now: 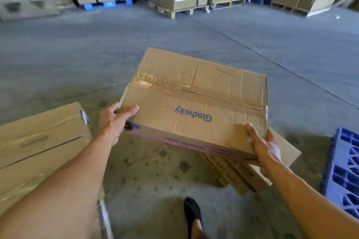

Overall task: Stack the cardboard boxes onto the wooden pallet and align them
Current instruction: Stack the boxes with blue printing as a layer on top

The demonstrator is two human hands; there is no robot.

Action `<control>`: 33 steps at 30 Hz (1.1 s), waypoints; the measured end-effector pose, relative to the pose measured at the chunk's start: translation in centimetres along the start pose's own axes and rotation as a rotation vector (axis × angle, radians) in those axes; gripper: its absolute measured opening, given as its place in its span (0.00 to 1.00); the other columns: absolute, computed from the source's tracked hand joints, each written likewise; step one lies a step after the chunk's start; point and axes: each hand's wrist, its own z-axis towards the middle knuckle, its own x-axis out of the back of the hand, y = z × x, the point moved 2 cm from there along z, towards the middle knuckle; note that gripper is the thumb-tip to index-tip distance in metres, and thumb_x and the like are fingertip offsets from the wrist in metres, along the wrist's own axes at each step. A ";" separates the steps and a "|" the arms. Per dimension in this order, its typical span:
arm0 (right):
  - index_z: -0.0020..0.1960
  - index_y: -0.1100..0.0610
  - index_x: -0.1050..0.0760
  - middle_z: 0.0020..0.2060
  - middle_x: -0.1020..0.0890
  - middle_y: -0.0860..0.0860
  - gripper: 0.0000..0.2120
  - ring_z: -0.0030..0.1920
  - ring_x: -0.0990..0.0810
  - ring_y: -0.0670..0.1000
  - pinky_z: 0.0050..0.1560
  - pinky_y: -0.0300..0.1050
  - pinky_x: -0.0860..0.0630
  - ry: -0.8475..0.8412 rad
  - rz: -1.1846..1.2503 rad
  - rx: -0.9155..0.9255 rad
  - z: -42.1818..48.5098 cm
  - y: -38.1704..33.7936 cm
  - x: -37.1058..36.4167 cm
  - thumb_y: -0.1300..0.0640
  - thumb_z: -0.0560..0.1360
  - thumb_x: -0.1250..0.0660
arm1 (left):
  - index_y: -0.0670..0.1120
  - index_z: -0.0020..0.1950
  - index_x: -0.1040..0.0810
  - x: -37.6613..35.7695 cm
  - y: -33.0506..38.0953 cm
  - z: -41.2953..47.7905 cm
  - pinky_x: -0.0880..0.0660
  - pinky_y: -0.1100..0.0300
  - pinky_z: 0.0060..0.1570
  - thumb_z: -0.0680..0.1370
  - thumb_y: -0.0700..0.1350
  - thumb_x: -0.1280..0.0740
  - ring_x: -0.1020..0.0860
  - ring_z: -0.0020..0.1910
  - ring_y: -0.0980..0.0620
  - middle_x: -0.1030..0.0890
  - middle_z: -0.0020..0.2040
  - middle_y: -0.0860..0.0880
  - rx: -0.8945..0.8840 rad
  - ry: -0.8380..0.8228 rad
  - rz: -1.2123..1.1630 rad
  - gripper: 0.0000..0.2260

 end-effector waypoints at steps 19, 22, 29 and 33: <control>0.69 0.42 0.28 0.57 0.20 0.52 0.32 0.46 0.16 0.58 0.32 0.64 0.17 -0.846 -0.386 0.203 -24.9 7.9 -17.6 0.34 0.68 0.26 | 0.48 0.71 0.27 32.1 -8.5 -40.4 0.16 0.48 0.40 0.76 0.45 0.26 0.20 0.55 0.44 0.21 0.59 0.48 0.230 0.930 -0.140 0.24; 0.68 0.45 0.26 0.57 0.19 0.54 0.27 0.45 0.17 0.57 0.33 0.66 0.18 -0.885 -0.450 0.130 -26.6 12.9 -17.0 0.39 0.72 0.26 | 0.44 0.73 0.28 33.0 -13.1 -44.2 0.17 0.51 0.35 0.77 0.42 0.27 0.23 0.58 0.43 0.25 0.65 0.45 0.316 0.981 -0.206 0.25; 0.70 0.47 0.26 0.59 0.20 0.54 0.56 0.51 0.19 0.58 0.55 0.60 0.19 -0.785 -0.622 0.112 -28.7 23.1 -19.7 0.20 0.47 0.28 | 0.48 0.68 0.24 37.8 -25.3 -43.9 0.20 0.45 0.49 0.75 0.39 0.26 0.22 0.55 0.44 0.20 0.54 0.48 0.476 0.986 -0.206 0.22; 0.72 0.44 0.28 0.64 0.21 0.55 0.42 0.52 0.19 0.62 0.44 0.62 0.16 -0.703 -0.661 0.038 -29.9 27.3 -23.4 0.30 0.61 0.25 | 0.50 0.63 0.22 41.9 -30.5 -40.5 0.18 0.47 0.45 0.76 0.40 0.26 0.21 0.57 0.43 0.19 0.54 0.50 0.527 0.921 -0.209 0.17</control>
